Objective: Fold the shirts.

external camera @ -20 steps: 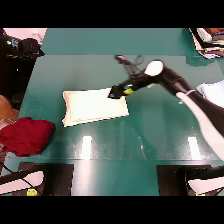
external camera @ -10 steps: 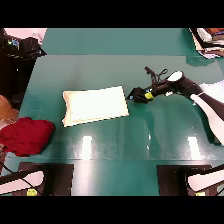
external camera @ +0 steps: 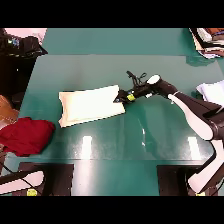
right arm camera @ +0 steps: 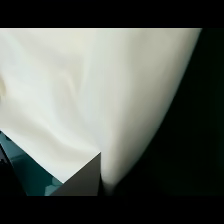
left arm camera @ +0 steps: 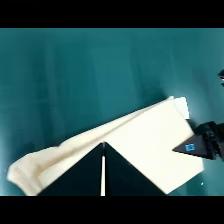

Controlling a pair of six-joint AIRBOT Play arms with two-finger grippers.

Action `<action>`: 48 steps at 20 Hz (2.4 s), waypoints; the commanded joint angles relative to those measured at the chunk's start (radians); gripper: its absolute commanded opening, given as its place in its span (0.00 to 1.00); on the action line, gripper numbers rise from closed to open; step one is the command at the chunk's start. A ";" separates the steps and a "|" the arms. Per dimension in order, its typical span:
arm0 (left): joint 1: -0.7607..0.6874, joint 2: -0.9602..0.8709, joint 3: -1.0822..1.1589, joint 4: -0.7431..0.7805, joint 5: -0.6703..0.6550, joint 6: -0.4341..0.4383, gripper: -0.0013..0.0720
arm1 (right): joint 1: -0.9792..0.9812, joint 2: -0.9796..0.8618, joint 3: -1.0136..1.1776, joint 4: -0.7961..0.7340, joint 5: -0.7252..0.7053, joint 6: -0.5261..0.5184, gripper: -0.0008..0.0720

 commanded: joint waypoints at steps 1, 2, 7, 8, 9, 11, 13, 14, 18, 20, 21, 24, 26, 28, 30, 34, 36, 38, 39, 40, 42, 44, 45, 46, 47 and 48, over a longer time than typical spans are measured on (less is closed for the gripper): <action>-0.039 -0.001 0.000 -0.011 0.000 0.001 0.05 | 0.018 -0.031 0.095 -0.014 -0.003 0.005 0.03; -0.069 -0.001 0.000 -0.006 0.002 0.001 0.05 | -0.001 -0.016 0.111 -0.039 -0.002 0.023 0.03; -0.259 -0.001 0.000 0.002 0.045 0.001 0.05 | -0.267 0.191 0.116 -0.264 0.033 0.088 0.03; -0.286 -0.001 0.000 0.001 0.058 0.001 0.05 | -0.350 0.237 0.116 -0.291 0.054 0.089 0.03; -0.313 -0.001 0.000 0.002 0.073 0.001 0.05 | -0.431 0.277 0.116 -0.313 0.073 0.089 0.03; -0.357 -0.001 0.000 0.001 0.105 0.001 0.05 | -0.600 0.348 0.116 -0.338 0.098 0.089 0.03; -0.393 -0.001 0.000 0.001 0.131 0.001 0.05 | -0.764 0.402 0.116 -0.339 0.103 0.089 0.03; -0.409 -0.001 0.000 0.001 0.143 0.000 0.05 | -0.837 0.421 0.116 -0.339 0.101 0.089 0.03; -0.452 -0.001 0.000 0.002 0.186 0.000 0.05 | -1.078 0.449 0.116 -0.336 0.112 0.089 0.03; -0.452 -0.001 0.000 0.000 0.197 0.000 0.05 | -1.141 0.449 0.116 -0.336 0.116 0.088 0.03; -0.452 -0.001 0.000 0.002 0.201 0.000 0.05 | -1.161 0.449 0.121 -0.324 0.115 0.085 0.03; -0.452 -0.001 0.000 0.005 0.203 0.001 0.05 | -1.174 0.449 0.204 -0.320 0.125 0.085 0.03; -0.452 -0.001 0.000 0.015 0.202 0.001 0.05 | -1.172 0.451 0.296 -0.321 0.167 0.086 0.03; -0.452 -0.001 0.000 0.015 0.202 0.001 0.05 | -1.183 0.468 0.375 -0.333 0.217 0.100 0.03; -0.452 -0.001 0.000 0.016 0.201 0.001 0.05 | -1.212 0.504 0.394 -0.336 0.242 0.116 0.03; -0.452 -0.001 0.000 0.024 0.200 0.002 0.05 | -1.269 0.595 0.321 -0.512 0.297 0.169 0.03; -0.452 -0.001 0.000 0.026 0.197 0.010 0.05 | -1.303 0.659 0.198 -0.546 0.300 0.169 0.03; -0.452 -0.001 0.000 0.027 0.196 0.010 0.05 | -1.338 0.728 0.062 -0.596 0.300 0.169 0.03; -0.452 -0.001 0.000 0.031 0.193 0.010 0.05 | -1.357 0.762 0.002 -0.630 0.299 0.169 0.04; -0.452 -0.001 0.000 0.034 0.192 0.010 0.05 | -1.377 0.797 -0.059 -0.674 0.300 0.169 0.04; -0.452 -0.001 0.000 0.034 0.191 0.034 0.05 | -1.414 0.858 -0.159 -0.750 0.301 0.169 0.04; -0.452 -0.001 0.000 0.034 0.191 0.038 0.05 | -1.450 0.902 -0.240 -0.797 0.296 0.169 0.19; -0.452 -0.001 0.000 0.034 0.191 0.038 0.05 | -1.466 0.917 -0.272 -0.812 0.294 0.169 0.23; -0.452 -0.001 0.000 0.034 0.190 0.038 0.05 | -1.483 0.927 -0.303 -0.827 0.294 0.169 0.41; -0.452 -0.001 0.000 0.034 0.190 0.038 0.05 | -1.502 0.930 -0.324 -0.826 0.297 0.169 0.64; -0.452 -0.001 0.000 0.034 0.189 0.038 0.05 | -1.513 0.929 -0.329 -0.824 0.304 0.175 0.76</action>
